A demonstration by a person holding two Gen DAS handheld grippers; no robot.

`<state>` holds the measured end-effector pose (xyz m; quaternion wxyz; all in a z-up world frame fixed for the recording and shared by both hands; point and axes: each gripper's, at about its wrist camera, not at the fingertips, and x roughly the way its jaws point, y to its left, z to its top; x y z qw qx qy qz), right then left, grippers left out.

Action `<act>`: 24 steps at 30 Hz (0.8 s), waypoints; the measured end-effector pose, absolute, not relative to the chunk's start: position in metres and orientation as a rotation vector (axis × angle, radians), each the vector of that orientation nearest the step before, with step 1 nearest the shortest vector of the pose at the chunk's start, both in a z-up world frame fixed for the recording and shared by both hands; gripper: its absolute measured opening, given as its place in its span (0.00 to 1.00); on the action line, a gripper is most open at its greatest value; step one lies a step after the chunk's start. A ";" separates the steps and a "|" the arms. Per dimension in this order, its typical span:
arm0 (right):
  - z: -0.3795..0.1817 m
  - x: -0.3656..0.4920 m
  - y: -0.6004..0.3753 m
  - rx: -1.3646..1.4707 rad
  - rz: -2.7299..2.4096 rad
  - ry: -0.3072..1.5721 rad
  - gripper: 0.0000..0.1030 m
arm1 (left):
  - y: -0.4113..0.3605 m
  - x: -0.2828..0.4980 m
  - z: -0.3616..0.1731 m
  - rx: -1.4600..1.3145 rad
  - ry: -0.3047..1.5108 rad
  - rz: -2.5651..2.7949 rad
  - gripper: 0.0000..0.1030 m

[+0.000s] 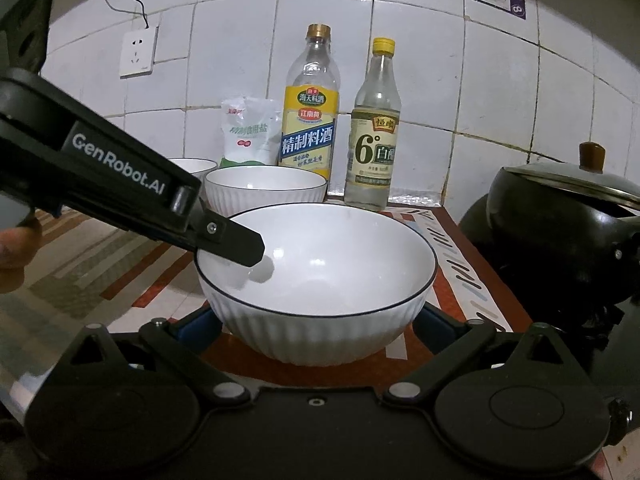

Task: Organize plates and bowls
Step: 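Grasp the white bowl rim with both grippers, then carry the white bowl beside the plate stack and lower it onto the counter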

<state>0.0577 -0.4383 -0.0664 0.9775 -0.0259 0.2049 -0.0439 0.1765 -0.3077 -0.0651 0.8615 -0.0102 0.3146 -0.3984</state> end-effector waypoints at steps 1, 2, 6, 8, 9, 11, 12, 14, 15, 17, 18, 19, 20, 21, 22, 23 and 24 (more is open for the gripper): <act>-0.066 0.057 -0.438 -0.041 -0.087 0.417 0.99 | -0.308 0.173 -0.064 -0.007 0.652 -0.829 0.19; -0.065 0.057 -0.438 -0.025 -0.084 0.422 0.99 | -0.308 0.171 -0.063 0.005 0.645 -0.824 0.19; -0.063 0.055 -0.433 0.013 -0.073 0.428 0.99 | -0.303 0.162 -0.057 0.042 0.626 -0.815 0.19; -0.061 0.052 -0.427 0.013 -0.072 0.427 0.99 | -0.298 0.159 -0.055 0.055 0.624 -0.810 0.19; -0.061 0.051 -0.423 0.008 -0.071 0.427 0.99 | -0.295 0.157 -0.054 0.062 0.624 -0.807 0.19; -0.058 0.047 -0.414 -0.003 -0.070 0.426 0.99 | -0.288 0.153 -0.052 0.065 0.626 -0.801 0.19; -0.056 0.045 -0.408 -0.009 -0.068 0.427 0.99 | -0.282 0.151 -0.051 0.065 0.625 -0.799 0.19; -0.051 0.042 -0.397 -0.023 -0.060 0.433 0.99 | -0.272 0.147 -0.048 0.071 0.623 -0.795 0.19; -0.049 0.041 -0.393 -0.028 -0.057 0.439 0.99 | -0.267 0.144 -0.046 0.076 0.624 -0.790 0.19; -0.044 0.039 -0.381 -0.036 -0.049 0.451 0.99 | -0.255 0.139 -0.043 0.084 0.623 -0.777 0.19; -0.041 0.038 -0.375 -0.037 -0.044 0.456 0.99 | -0.249 0.137 -0.041 0.085 0.623 -0.771 0.19; -0.039 0.037 -0.369 -0.038 -0.040 0.460 0.99 | -0.242 0.135 -0.038 0.085 0.623 -0.766 0.19; -0.036 0.035 -0.363 -0.041 -0.035 0.463 0.99 | -0.236 0.134 -0.036 0.084 0.623 -0.763 0.19; -0.034 0.034 -0.356 -0.045 -0.030 0.465 0.99 | -0.229 0.133 -0.034 0.083 0.624 -0.760 0.19; -0.031 0.033 -0.350 -0.051 -0.024 0.465 0.99 | -0.222 0.132 -0.031 0.082 0.625 -0.755 0.19; -0.029 0.032 -0.342 -0.059 -0.018 0.465 0.99 | -0.214 0.130 -0.028 0.084 0.624 -0.749 0.19; -0.026 0.031 -0.335 -0.067 -0.009 0.465 0.99 | -0.207 0.127 -0.026 0.087 0.620 -0.739 0.19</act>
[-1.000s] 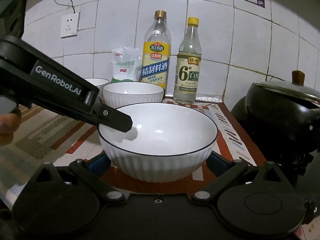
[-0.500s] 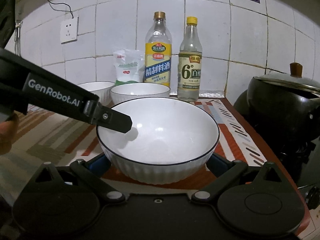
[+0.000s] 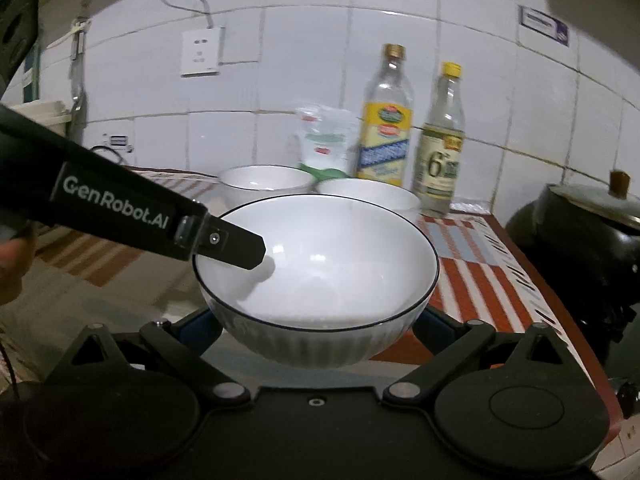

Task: Organize plates and bowls
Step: 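Carry the white bowl beside the plate stack and lower it onto the counter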

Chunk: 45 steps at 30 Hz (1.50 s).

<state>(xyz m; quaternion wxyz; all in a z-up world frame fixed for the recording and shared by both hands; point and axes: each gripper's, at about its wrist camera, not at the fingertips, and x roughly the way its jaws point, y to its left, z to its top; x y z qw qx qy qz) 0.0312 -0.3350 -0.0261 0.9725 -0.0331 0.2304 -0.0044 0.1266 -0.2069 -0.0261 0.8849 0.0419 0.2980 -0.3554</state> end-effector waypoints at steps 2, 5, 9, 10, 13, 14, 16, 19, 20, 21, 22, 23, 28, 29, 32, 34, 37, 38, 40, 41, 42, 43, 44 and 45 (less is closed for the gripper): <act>-0.022 0.031 -0.319 -0.082 0.013 0.462 0.99 | -0.193 0.120 -0.023 0.096 0.603 -0.714 0.19; -0.018 0.034 -0.297 -0.093 0.052 0.460 0.99 | -0.171 0.113 -0.018 0.109 0.577 -0.673 0.19; -0.012 0.044 -0.269 -0.093 0.104 0.448 0.99 | -0.138 0.111 -0.009 0.111 0.557 -0.621 0.19; -0.011 0.047 -0.262 -0.097 0.115 0.444 0.99 | -0.129 0.112 -0.006 0.108 0.554 -0.611 0.19; -0.009 0.059 -0.242 -0.114 0.142 0.435 0.99 | -0.105 0.118 0.002 0.096 0.556 -0.581 0.19; -0.008 0.064 -0.237 -0.119 0.149 0.434 0.99 | -0.099 0.122 0.003 0.090 0.559 -0.573 0.19; -0.008 0.076 -0.230 -0.123 0.160 0.438 0.99 | -0.089 0.131 0.005 0.079 0.566 -0.556 0.19; -0.010 0.093 -0.225 -0.127 0.169 0.449 0.99 | -0.082 0.145 0.003 0.074 0.568 -0.542 0.19; -0.012 0.099 -0.224 -0.123 0.174 0.458 0.99 | -0.082 0.149 0.002 0.075 0.572 -0.539 0.19; -0.013 0.103 -0.222 -0.116 0.181 0.466 0.99 | -0.080 0.154 0.000 0.074 0.578 -0.533 0.19; -0.015 0.107 -0.221 -0.105 0.190 0.474 0.99 | -0.079 0.157 -0.002 0.074 0.584 -0.526 0.19; -0.017 0.112 -0.220 -0.090 0.198 0.484 0.99 | -0.077 0.161 -0.003 0.073 0.589 -0.520 0.19; -0.029 0.129 -0.214 -0.057 0.233 0.523 0.99 | -0.069 0.176 -0.013 0.063 0.622 -0.491 0.19; -0.032 0.131 -0.212 -0.063 0.235 0.530 0.99 | -0.067 0.179 -0.016 0.060 0.631 -0.487 0.19; -0.038 0.136 -0.208 -0.079 0.240 0.548 0.99 | -0.063 0.186 -0.023 0.044 0.661 -0.481 0.19; -0.040 0.138 -0.207 -0.085 0.242 0.559 0.99 | -0.063 0.191 -0.029 0.035 0.678 -0.480 0.19; -0.043 0.140 -0.206 -0.094 0.244 0.560 0.99 | -0.063 0.192 -0.034 0.036 0.680 -0.471 0.19; -0.043 0.139 -0.205 -0.099 0.242 0.557 0.99 | -0.063 0.192 -0.034 0.037 0.679 -0.469 0.19; -0.043 0.139 -0.205 -0.103 0.243 0.559 1.00 | -0.063 0.192 -0.035 0.035 0.679 -0.466 0.19; -0.043 0.139 -0.205 -0.109 0.245 0.558 1.00 | -0.062 0.191 -0.035 0.037 0.680 -0.463 0.19; -0.043 0.138 -0.204 -0.119 0.243 0.555 1.00 | -0.064 0.191 -0.035 0.044 0.682 -0.457 0.20; -0.043 0.138 -0.203 -0.127 0.240 0.553 0.99 | -0.064 0.190 -0.035 0.046 0.685 -0.452 0.21; -0.043 0.136 -0.203 -0.136 0.238 0.552 0.99 | -0.065 0.190 -0.034 0.045 0.689 -0.450 0.21; -0.043 0.133 -0.202 -0.146 0.232 0.546 0.99 | -0.066 0.188 -0.034 0.042 0.690 -0.451 0.24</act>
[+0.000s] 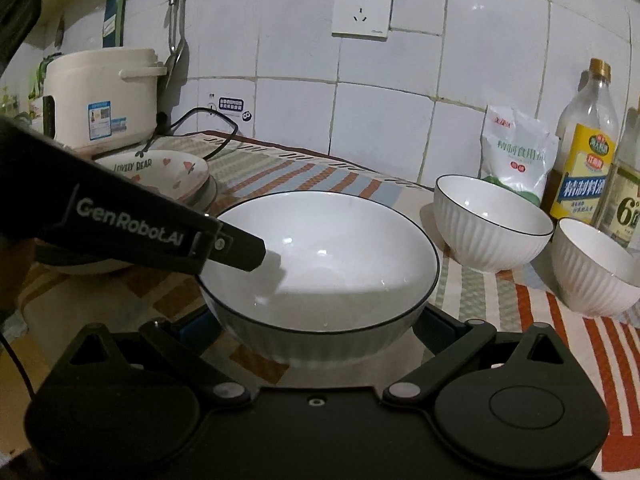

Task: Organize plates and bowls
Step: 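Carry the white bowl beside the plate stack and lower it onto the counter, then open both grippers and withdraw them from the placed bowl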

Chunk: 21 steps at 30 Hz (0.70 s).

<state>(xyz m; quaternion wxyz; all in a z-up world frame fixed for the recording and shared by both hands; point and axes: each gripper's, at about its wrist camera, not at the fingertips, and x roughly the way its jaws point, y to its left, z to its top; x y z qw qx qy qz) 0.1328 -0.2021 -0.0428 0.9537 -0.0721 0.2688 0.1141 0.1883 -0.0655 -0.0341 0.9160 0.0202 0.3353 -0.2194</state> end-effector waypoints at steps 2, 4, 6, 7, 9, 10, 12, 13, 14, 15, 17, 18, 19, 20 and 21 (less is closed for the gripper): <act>-0.041 0.125 -0.202 -0.168 0.218 0.521 1.00 | -0.064 0.186 -0.032 0.034 0.684 -0.450 0.26; -0.038 0.116 -0.203 -0.189 0.208 0.503 1.00 | -0.063 0.184 -0.030 0.032 0.683 -0.446 0.32; -0.035 0.107 -0.207 -0.199 0.198 0.490 1.00 | -0.062 0.180 -0.027 0.029 0.685 -0.448 0.41; -0.034 0.102 -0.210 -0.201 0.193 0.484 1.00 | -0.062 0.178 -0.025 0.031 0.685 -0.447 0.43; -0.030 0.092 -0.216 -0.201 0.183 0.477 1.00 | -0.061 0.173 -0.022 0.036 0.680 -0.449 0.44; -0.029 0.087 -0.220 -0.200 0.180 0.473 1.00 | -0.060 0.171 -0.021 0.035 0.682 -0.451 0.46; -0.024 0.078 -0.227 -0.199 0.170 0.467 1.00 | -0.059 0.166 -0.018 0.027 0.687 -0.459 0.48; -0.022 0.075 -0.229 -0.199 0.166 0.464 1.00 | -0.059 0.163 -0.016 0.025 0.689 -0.464 0.48; -0.019 0.070 -0.233 -0.199 0.161 0.459 1.00 | -0.059 0.161 -0.014 0.024 0.688 -0.468 0.48; -0.017 0.066 -0.236 -0.199 0.157 0.455 1.00 | -0.059 0.157 -0.012 0.027 0.685 -0.471 0.48; -0.013 0.058 -0.243 -0.193 0.151 0.450 1.00 | -0.061 0.151 -0.008 0.033 0.677 -0.475 0.50; -0.011 0.053 -0.247 -0.189 0.144 0.448 1.00 | -0.061 0.148 -0.006 0.036 0.674 -0.479 0.51; -0.009 0.049 -0.250 -0.186 0.139 0.448 1.00 | -0.062 0.144 -0.004 0.037 0.671 -0.484 0.52; -0.008 0.044 -0.254 -0.184 0.138 0.452 1.00 | -0.062 0.142 -0.002 0.040 0.668 -0.488 0.52; -0.007 0.039 -0.257 -0.183 0.138 0.456 1.00 | -0.063 0.139 -0.001 0.045 0.662 -0.487 0.53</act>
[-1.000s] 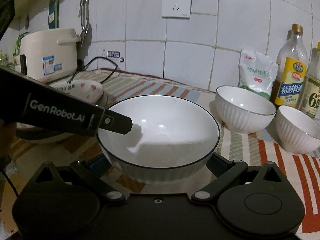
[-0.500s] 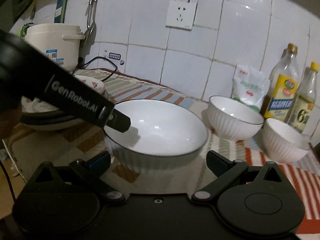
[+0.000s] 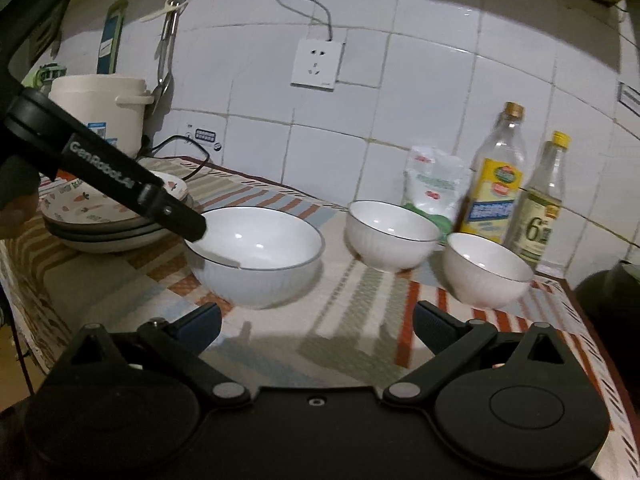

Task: Organize plates and bowls
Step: 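Open both grippers and withdraw them from the placed bowl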

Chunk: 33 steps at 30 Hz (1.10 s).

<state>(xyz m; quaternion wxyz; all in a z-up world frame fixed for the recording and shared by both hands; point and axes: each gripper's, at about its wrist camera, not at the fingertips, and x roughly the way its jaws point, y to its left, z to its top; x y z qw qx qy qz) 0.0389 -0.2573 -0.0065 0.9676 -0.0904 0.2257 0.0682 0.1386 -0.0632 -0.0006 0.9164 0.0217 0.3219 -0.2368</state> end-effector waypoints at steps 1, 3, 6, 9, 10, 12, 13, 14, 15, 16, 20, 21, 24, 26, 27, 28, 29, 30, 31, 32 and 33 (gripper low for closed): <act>-0.006 0.034 -0.260 -0.181 0.136 0.460 1.00 | -0.064 0.136 0.000 0.048 0.662 -0.482 0.53; -0.004 0.025 -0.267 -0.175 0.129 0.461 1.00 | -0.065 0.132 0.002 0.048 0.665 -0.476 0.53; 0.000 0.011 -0.278 -0.158 0.119 0.467 1.00 | -0.065 0.124 0.006 0.047 0.660 -0.486 0.53; 0.003 0.002 -0.289 -0.152 0.112 0.473 1.00 | -0.069 0.117 0.013 0.062 0.655 -0.497 0.54; 0.005 0.001 -0.292 -0.152 0.110 0.473 1.00 | -0.071 0.115 0.014 0.066 0.654 -0.503 0.54; 0.009 -0.003 -0.300 -0.151 0.101 0.474 1.00 | -0.075 0.112 0.020 0.067 0.647 -0.511 0.55; 0.012 -0.004 -0.304 -0.148 0.098 0.474 1.00 | -0.077 0.110 0.022 0.068 0.640 -0.511 0.57; 0.014 -0.006 -0.308 -0.144 0.097 0.473 1.00 | -0.080 0.110 0.024 0.075 0.634 -0.509 0.58; 0.016 -0.007 -0.313 -0.138 0.097 0.473 1.00 | -0.083 0.109 0.026 0.081 0.633 -0.509 0.58; 0.019 -0.008 -0.318 -0.128 0.097 0.470 1.00 | -0.086 0.110 0.027 0.081 0.635 -0.513 0.58; 0.032 -0.008 -0.335 -0.092 0.120 0.475 1.00 | -0.099 0.111 0.035 0.076 0.654 -0.560 0.58; 0.035 -0.008 -0.339 -0.082 0.121 0.475 1.00 | -0.102 0.112 0.038 0.073 0.647 -0.568 0.58; 0.043 -0.003 -0.357 -0.032 0.119 0.482 1.00 | -0.110 0.115 0.048 0.059 0.638 -0.592 0.58; 0.046 0.002 -0.369 0.009 0.120 0.491 1.00 | -0.116 0.120 0.053 0.031 0.651 -0.620 0.58; 0.048 0.007 -0.376 0.034 0.117 0.497 1.00 | -0.120 0.123 0.055 0.014 0.659 -0.636 0.58; 0.048 0.011 -0.382 0.056 0.113 0.501 1.00 | -0.125 0.124 0.056 0.005 0.660 -0.645 0.58; 0.049 0.016 -0.389 0.083 0.107 0.505 1.00 | -0.131 0.125 0.057 0.001 0.655 -0.650 0.58; 0.050 0.021 -0.395 0.109 0.101 0.508 1.00 | -0.138 0.127 0.057 0.001 0.648 -0.651 0.58; 0.051 0.027 -0.402 0.136 0.096 0.510 1.00 | -0.144 0.129 0.057 -0.003 0.644 -0.651 0.58; 0.052 0.033 -0.409 0.162 0.093 0.510 1.00 | -0.151 0.131 0.056 -0.013 0.642 -0.655 0.58; 0.053 0.039 -0.415 0.185 0.092 0.511 1.00 | -0.158 0.135 0.054 -0.029 0.646 -0.658 0.58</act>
